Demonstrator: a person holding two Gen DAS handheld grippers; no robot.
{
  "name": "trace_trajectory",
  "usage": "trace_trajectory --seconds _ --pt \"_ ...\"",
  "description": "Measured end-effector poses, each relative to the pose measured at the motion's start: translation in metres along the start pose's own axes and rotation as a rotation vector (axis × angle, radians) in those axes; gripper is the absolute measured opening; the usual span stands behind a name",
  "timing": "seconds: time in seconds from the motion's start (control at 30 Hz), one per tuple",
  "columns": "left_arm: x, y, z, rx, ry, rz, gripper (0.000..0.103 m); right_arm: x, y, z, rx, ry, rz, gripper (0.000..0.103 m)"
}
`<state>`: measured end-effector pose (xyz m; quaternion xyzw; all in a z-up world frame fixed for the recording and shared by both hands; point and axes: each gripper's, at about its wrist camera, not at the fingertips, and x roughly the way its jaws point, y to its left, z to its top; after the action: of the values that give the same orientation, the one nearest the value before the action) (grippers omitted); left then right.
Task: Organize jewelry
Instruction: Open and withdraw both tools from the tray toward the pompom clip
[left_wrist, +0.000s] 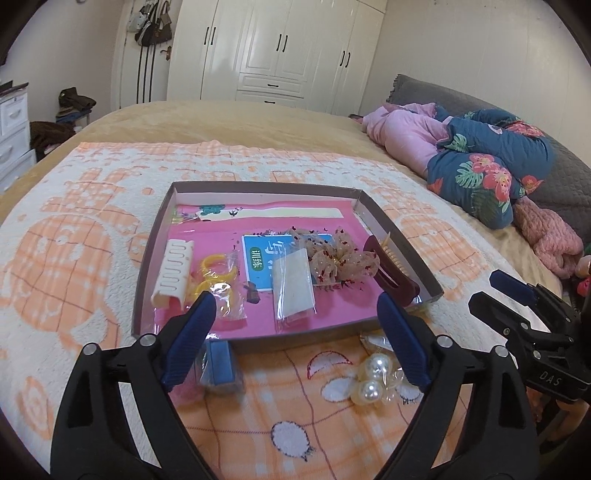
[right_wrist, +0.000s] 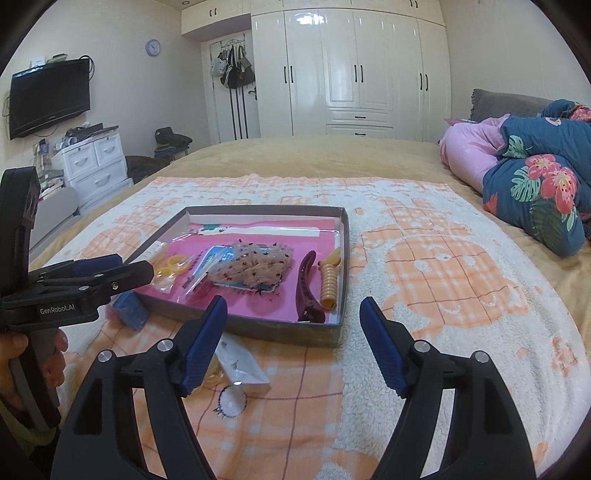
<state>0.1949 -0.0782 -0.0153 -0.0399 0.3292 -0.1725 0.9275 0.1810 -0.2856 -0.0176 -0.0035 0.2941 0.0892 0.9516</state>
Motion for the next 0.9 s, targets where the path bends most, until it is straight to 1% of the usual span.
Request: trace_trajectory --seconds 0.43,0.9 --pt "-0.024 0.011 -0.014 -0.019 -0.006 0.032 0.083 -0.009 0.01 -0.013 -0.029 0.018 0.019 0.072" --pt "-0.041 0.026 -0.028 -0.035 0.005 0.073 0.083 -0.01 0.033 -0.028 -0.093 0.047 0.051 0.072"
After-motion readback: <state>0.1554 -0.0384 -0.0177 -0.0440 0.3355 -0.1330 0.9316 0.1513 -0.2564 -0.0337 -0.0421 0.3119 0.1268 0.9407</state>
